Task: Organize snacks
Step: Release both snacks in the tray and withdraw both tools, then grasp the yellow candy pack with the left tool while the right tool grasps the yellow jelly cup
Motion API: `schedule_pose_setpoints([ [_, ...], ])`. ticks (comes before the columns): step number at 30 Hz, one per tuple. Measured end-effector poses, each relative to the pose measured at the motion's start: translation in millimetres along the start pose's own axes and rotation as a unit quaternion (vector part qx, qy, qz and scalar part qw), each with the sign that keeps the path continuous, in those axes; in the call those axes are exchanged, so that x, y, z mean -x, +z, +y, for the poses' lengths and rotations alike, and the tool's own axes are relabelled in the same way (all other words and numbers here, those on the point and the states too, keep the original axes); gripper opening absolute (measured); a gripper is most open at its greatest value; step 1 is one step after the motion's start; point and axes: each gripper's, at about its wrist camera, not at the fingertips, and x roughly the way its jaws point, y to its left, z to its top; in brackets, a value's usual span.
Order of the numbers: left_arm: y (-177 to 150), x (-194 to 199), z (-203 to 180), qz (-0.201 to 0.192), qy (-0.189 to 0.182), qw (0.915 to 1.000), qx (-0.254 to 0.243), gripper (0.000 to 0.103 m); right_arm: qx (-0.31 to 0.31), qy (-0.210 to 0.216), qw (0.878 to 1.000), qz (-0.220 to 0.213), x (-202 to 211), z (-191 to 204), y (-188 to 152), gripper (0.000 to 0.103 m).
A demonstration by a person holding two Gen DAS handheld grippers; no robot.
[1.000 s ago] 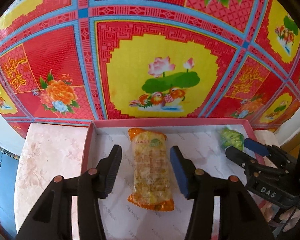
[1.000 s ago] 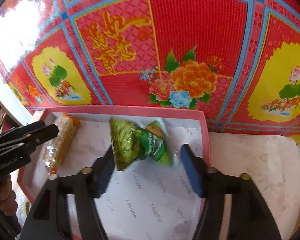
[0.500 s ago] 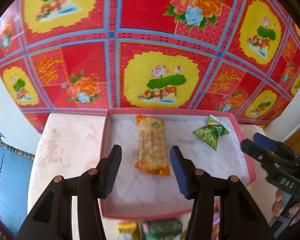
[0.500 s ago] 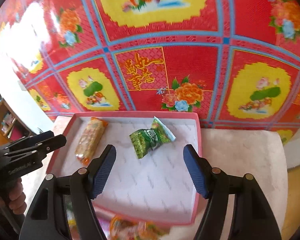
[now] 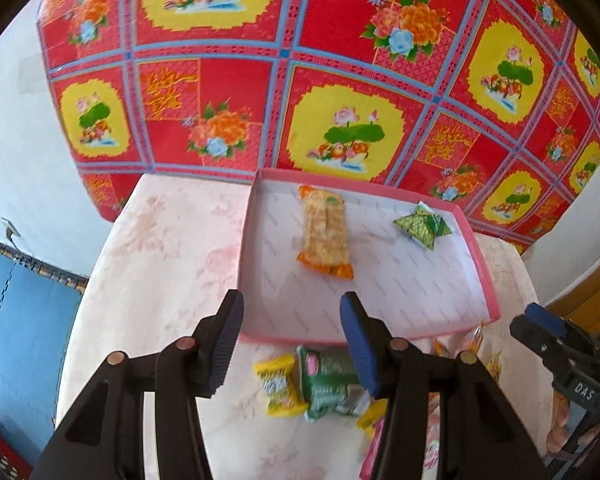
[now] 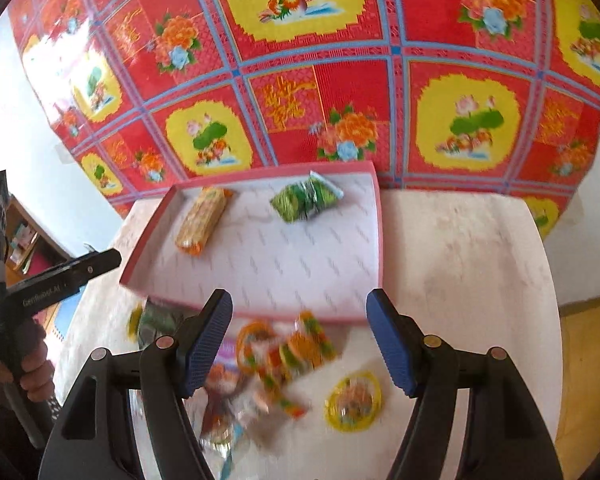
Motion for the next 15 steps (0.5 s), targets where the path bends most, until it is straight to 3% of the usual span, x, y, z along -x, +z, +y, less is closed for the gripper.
schedule_pose_setpoints([
  [6,-21,1,5,0.012,0.009,0.9999,-0.003,0.053,0.000,-0.033,0.999,0.013,2,-9,-24,0.071],
  [15,-39,-10,12,0.034,0.026,0.9991,0.001,0.053,-0.025,-0.035,0.998,0.039,-12,-25,-50,0.071],
])
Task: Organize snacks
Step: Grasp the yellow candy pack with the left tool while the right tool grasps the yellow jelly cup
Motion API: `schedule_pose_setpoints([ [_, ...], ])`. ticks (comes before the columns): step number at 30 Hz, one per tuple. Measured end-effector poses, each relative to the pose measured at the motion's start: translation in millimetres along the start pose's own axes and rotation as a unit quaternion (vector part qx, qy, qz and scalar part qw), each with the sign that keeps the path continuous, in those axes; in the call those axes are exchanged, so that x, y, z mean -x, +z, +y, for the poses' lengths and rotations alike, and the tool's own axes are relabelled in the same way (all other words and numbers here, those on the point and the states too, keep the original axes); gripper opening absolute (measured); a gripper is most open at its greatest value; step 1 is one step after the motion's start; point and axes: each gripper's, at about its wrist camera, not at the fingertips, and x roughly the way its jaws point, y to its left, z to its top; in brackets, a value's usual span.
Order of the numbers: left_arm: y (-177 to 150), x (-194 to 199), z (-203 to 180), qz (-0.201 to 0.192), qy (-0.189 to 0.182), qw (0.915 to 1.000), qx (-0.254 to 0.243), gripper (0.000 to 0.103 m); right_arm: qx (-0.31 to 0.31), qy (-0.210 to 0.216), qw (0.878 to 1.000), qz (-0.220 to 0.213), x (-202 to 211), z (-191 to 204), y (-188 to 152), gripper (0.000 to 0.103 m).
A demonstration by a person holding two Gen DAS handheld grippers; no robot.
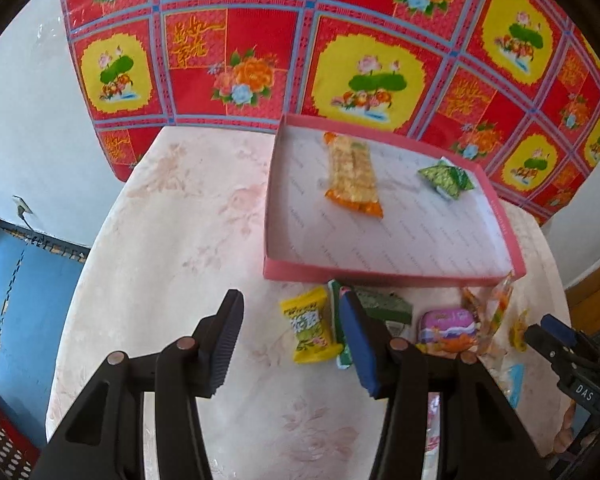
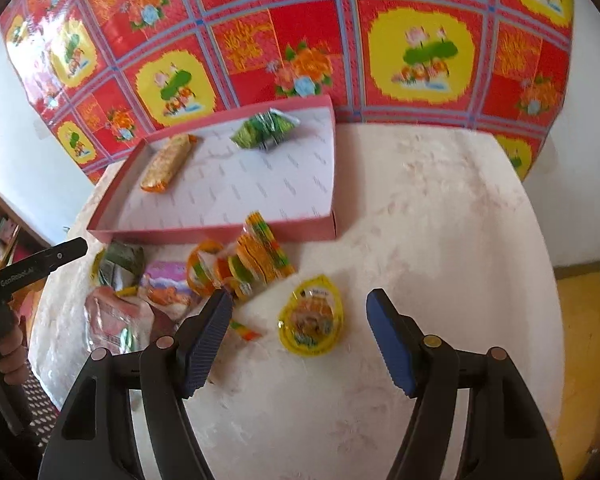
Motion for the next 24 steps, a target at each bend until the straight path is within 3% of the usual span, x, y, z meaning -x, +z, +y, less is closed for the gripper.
schedule_pose_setpoints([
  [11,-9,-14,-1,0.013,0.001,0.9999,-0.006,0.053,-0.013,0.005,1.000,0.014,-17,-8,-9,0.071],
  [21,-18,-23,-3,0.001,0.023,0.9995,-0.020,0.052,-0.005,-0.002,1.000,-0.004,-17,-3,-12,0.071],
  [24,-23,-28,3,0.013,0.022,0.9996,-0.012,0.049,-0.002,0.001,1.000,-0.010,-17,-4,-14,0.071],
])
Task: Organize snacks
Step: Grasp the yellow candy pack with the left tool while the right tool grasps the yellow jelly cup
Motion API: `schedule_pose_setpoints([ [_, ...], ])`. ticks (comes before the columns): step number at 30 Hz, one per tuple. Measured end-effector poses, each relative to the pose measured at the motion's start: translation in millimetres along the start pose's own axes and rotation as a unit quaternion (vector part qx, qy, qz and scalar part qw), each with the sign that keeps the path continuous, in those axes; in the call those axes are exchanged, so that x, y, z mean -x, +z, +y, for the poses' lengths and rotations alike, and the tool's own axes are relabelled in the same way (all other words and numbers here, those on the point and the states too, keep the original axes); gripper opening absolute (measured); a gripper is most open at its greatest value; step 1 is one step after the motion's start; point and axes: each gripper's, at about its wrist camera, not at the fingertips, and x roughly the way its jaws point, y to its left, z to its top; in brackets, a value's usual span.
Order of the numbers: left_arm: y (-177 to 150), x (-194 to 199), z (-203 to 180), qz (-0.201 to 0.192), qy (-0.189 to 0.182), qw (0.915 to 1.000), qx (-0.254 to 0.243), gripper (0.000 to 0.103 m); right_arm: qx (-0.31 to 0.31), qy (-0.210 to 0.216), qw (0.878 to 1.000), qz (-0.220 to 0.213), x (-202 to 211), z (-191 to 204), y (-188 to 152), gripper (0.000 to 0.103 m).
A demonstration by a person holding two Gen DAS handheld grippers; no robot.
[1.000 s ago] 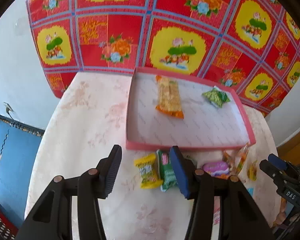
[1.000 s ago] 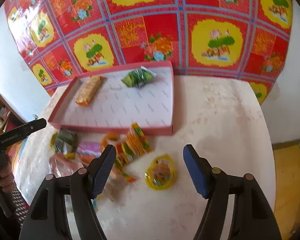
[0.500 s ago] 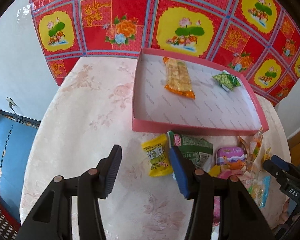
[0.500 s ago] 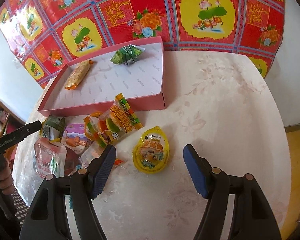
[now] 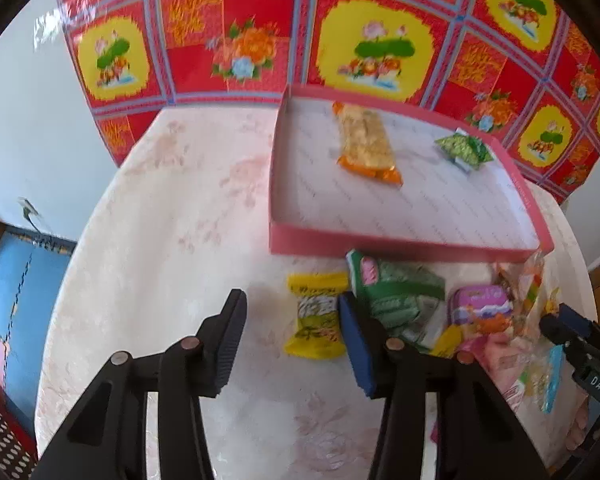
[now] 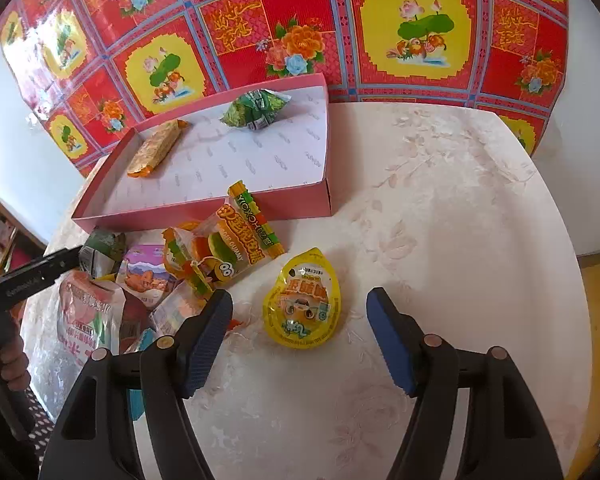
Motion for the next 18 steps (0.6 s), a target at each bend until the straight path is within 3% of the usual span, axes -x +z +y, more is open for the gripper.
schedule_pose_setpoints([
  [18,-5,3,0,-0.012,0.007,0.9996,-0.025,0.044,0.017,-0.022,0.999,-0.042,3,5,-12,0.068],
])
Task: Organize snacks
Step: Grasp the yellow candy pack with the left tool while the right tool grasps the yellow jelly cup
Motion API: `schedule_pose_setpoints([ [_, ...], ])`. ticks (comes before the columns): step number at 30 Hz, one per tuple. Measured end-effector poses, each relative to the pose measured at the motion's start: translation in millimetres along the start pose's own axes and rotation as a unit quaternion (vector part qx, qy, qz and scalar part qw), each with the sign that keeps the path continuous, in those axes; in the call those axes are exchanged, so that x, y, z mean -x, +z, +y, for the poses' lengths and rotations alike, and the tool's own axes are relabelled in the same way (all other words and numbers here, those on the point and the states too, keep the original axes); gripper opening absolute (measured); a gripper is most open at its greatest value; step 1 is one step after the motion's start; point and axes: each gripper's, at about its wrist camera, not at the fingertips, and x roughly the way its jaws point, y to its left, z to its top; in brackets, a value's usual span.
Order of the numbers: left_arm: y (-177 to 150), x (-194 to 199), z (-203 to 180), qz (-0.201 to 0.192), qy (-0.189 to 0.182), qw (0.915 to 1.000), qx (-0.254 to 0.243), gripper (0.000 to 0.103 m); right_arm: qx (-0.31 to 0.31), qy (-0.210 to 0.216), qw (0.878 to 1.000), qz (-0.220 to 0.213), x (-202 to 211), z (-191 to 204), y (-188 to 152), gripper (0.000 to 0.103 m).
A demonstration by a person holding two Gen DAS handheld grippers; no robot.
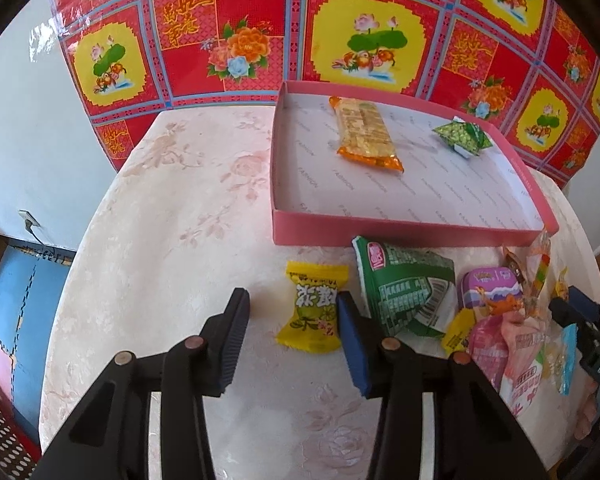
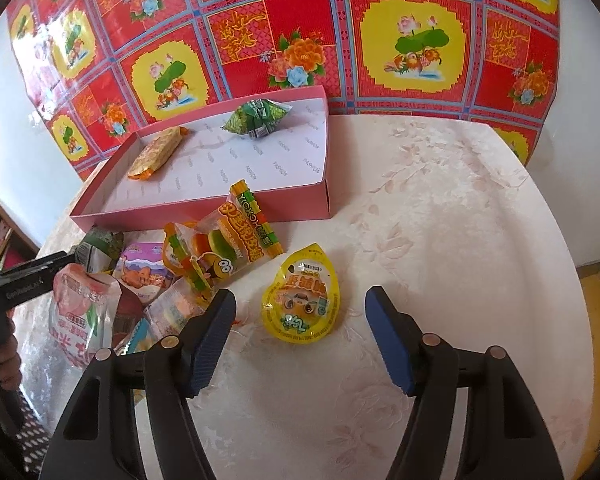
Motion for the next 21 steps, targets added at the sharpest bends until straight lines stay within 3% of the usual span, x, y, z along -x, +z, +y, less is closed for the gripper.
schedule_pose_setpoints([
  [6,-1,0,2,-0.003,-0.003,1.0000,-0.001,0.030,-0.003,-0.023,1.000,-0.011,2,-3,-3,0.052],
  [8,-1,1,4,-0.001,-0.010,0.9999,0.006,0.023,-0.001,-0.039,0.999,-0.017,3,-4,-6,0.039],
  [21,-1,17,4,-0.009,-0.039,0.9992,0.010,0.021,0.010,-0.046,0.999,-0.023,4,-2,-8,0.038],
])
